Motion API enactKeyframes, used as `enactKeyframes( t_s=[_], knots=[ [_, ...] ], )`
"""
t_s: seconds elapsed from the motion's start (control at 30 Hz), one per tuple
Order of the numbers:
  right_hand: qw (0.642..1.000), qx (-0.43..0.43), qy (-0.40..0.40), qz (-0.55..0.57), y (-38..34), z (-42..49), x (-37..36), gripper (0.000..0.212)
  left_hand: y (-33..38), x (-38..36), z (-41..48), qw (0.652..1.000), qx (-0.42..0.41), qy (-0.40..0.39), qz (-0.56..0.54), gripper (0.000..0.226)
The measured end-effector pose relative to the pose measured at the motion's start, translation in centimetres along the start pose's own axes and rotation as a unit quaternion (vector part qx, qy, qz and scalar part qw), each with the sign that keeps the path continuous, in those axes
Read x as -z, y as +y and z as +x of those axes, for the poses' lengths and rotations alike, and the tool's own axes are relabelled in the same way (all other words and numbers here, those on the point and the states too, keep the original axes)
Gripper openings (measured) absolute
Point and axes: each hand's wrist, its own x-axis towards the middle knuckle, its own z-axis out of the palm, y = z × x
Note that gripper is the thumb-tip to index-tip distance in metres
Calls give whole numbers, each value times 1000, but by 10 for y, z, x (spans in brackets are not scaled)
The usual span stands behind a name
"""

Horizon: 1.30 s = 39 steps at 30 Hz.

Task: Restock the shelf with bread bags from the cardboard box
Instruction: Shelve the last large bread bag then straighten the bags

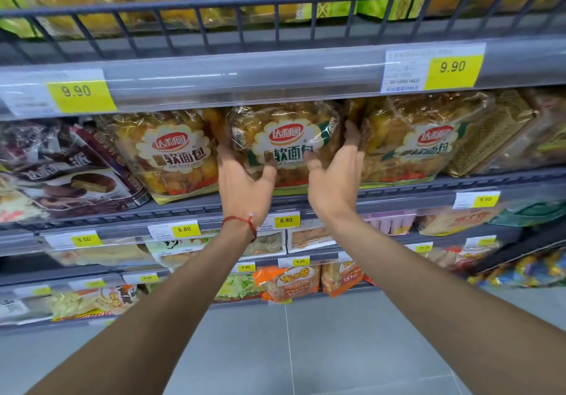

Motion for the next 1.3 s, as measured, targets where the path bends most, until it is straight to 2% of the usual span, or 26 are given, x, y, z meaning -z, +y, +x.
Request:
enactKeyframes(
  t_s=[0.07,0.17,0.33,0.47,0.57,0.67,0.73,0.83,0.87,0.93,1.0,1.07,1.17,1.3],
  knots=[
    [999,-34,-8,-11,7,4,-5,84,-7,-3,3,1000,-7,-11,16,75],
    [999,-15,-31,1,16,14,-9,75,-10,-7,7,999,-8,-19,34,67],
    [997,45,-54,-27,26,38,-11,57,-11,-17,14,999,-31,31,23,62],
    [996,39,-64,-51,26,48,-14,49,-9,-25,19,997,-35,61,28,61],
    [994,45,-95,-42,25,34,-4,54,-6,-26,14,997,-41,61,24,67],
    [991,65,-111,-42,28,12,14,53,1,-27,1,998,-23,62,1,83],
    [992,86,-93,-27,35,-1,28,43,4,-33,-16,996,-10,85,-5,88],
    [996,83,-7,32,54,-11,45,24,6,-45,-44,995,16,98,18,84],
    [996,64,28,46,60,-10,50,27,7,-48,-50,996,16,90,23,82],
    [995,26,79,51,70,-5,59,50,11,-55,-54,997,-12,80,12,81],
    [995,12,92,45,76,7,67,81,16,-61,-49,995,-35,94,-3,84],
    [996,4,81,36,78,21,71,101,21,-69,-43,993,-24,115,6,88],
    [998,-18,44,32,78,34,74,107,29,-80,-38,988,-10,147,45,95],
    [999,-7,32,-3,79,38,75,103,32,-89,-27,986,-9,162,29,104]
  ],
)
